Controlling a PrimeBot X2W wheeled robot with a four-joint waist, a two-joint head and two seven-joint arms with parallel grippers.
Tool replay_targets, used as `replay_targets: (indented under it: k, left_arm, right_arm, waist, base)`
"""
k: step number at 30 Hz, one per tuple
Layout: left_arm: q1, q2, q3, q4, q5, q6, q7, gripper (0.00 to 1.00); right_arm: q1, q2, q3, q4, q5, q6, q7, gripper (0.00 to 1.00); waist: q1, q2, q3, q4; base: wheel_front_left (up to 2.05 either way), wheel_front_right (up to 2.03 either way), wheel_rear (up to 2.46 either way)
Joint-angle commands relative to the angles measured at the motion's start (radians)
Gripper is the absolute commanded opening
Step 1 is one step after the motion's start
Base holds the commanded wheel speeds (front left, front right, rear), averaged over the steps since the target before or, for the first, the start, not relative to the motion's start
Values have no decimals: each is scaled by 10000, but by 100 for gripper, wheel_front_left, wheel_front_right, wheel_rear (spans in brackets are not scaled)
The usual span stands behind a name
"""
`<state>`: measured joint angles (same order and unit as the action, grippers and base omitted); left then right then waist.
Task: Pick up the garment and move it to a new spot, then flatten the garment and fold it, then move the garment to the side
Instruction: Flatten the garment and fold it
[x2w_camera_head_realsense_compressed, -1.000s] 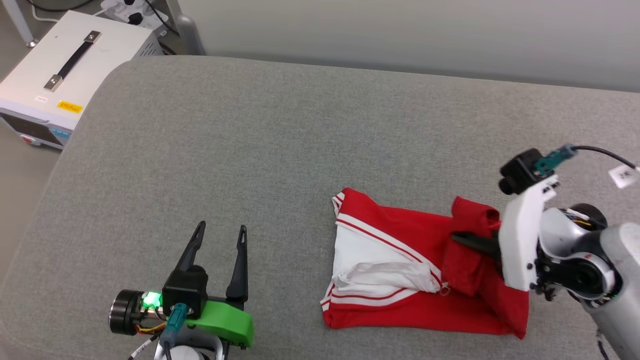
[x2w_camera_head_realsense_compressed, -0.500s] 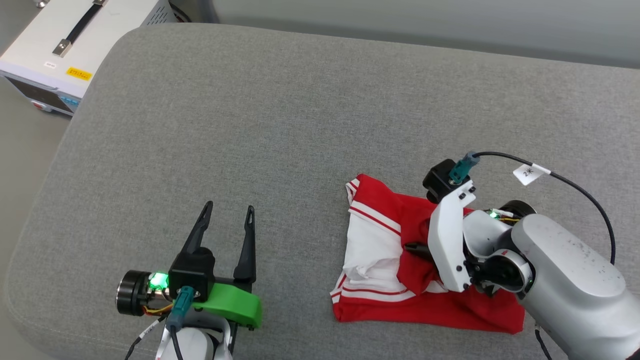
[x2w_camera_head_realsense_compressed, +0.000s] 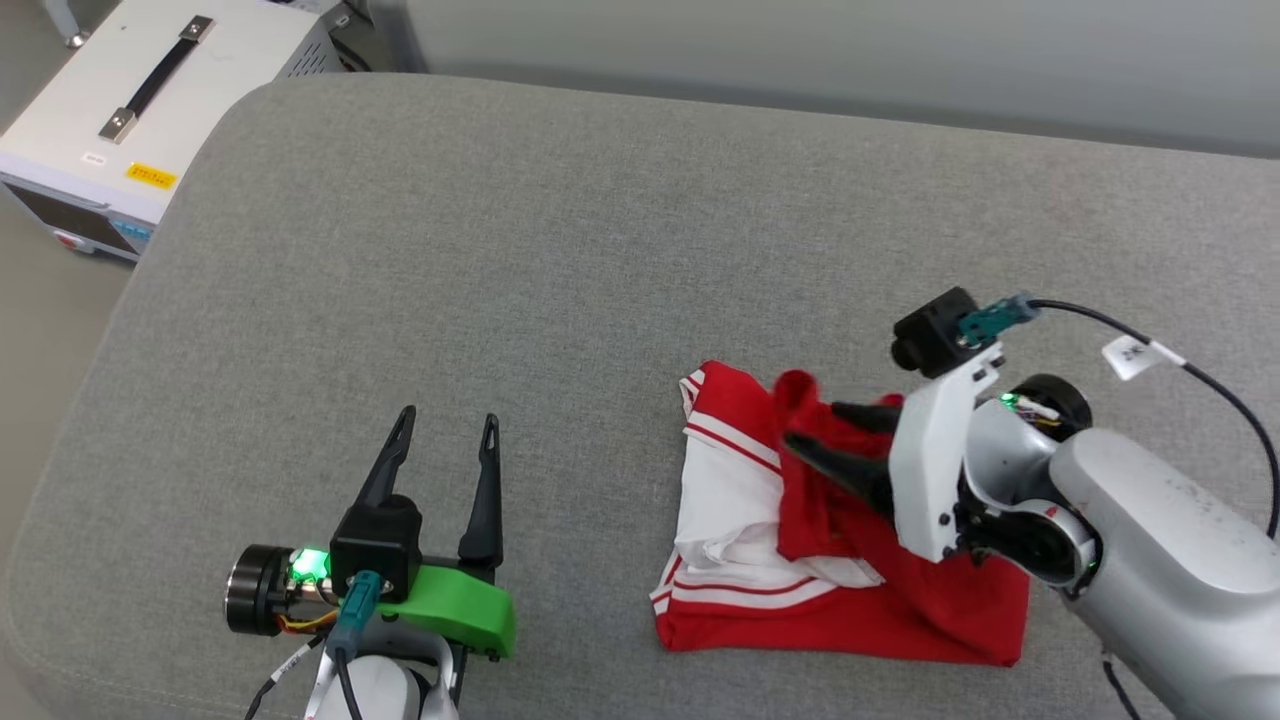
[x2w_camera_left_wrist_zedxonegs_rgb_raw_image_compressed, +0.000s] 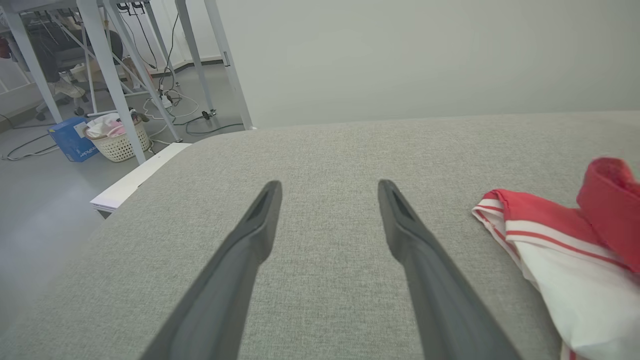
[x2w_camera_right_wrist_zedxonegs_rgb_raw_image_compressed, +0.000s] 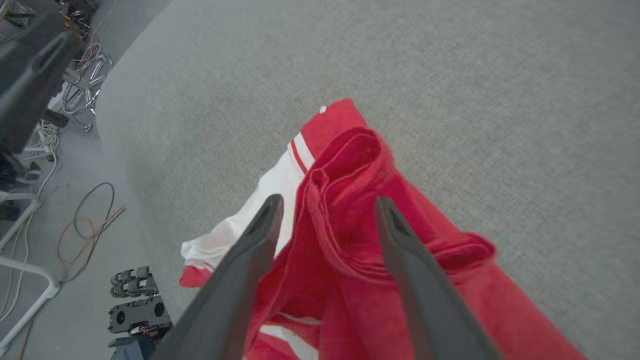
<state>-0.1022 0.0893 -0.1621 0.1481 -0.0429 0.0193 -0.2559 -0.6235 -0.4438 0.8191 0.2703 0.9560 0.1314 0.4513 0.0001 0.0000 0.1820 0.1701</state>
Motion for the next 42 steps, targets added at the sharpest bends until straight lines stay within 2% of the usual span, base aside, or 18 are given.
replay_targets:
  k: [1, 6, 10, 14, 18, 19, 25, 31, 36, 42]
  left_arm:
    - [103, 2, 40, -7, 78, -49, -59, 100]
    - [263, 68, 159, -55, 83, -47, -59, 100]
    - [370, 82, 252, -102, 66, -19, -59, 100]
    - [487, 68, 316, -150, 42, 3, -59, 100]
    - [589, 68, 349, -201, 37, -5, -59, 100]
    - [663, 79, 383, -243, 32, -6, -59, 100]
    - [924, 130, 482, -411, 11, 10, -59, 100]
    - [1238, 156, 502, -638, 9, 3, -59, 100]
    - [1381, 180, 431, -681, 58, -29, -59, 100]
    - [1505, 192, 386, -673, 55, -54, -59, 100]
  right_arm:
    - [147, -241, -147, -250, 23, -7, -435, 100]
    - [497, -997, -987, -994, -504, -7, -2121, 100]
    - [931, -1101, -2132, -1026, -1436, -7, -3635, 100]
    - [1614, -748, -3450, -900, -2759, -7, -5046, 100]
    - [2540, -69, -4938, -845, -4239, -7, -6240, 100]
    - [3321, 622, -6142, -978, -5172, -7, -6754, 100]
    - [4751, 1858, -7620, -1911, -6491, -7, -7084, 100]
    - [6028, 2862, -8422, -2862, -7089, -7, -7125, 100]
    - [6948, 3274, -8556, -3438, -7544, -7, -7128, 100]
    - [7641, 3520, -8619, -3556, -7901, -7, -7129, 100]
  waist:
    - [-1, 0, -260, -197]
    - [-1, 0, -573, -515]
    - [-1, 0, -800, -787]
    - [-1, 0, -997, -1023]
    - [-1, 0, -1156, -1205]
    - [-1, 0, -1262, -1297]
    - [-1, 0, -1455, -1445]
    - [-1, 0, -1620, -1437]
    - [-1, 0, -1740, -1363]
    - [-1, 0, -1831, -1300]
  base:
    - [0, 0, 0]
    - [0, 0, 0]
    - [0, 0, 0]
    - [0, 0, 0]
    - [0, 0, 0]
    - [0, 0, 0]
    - [0, 0, 0]
    - [0, 0, 0]
    - [0, 0, 0]
    - [0, 0, 0]
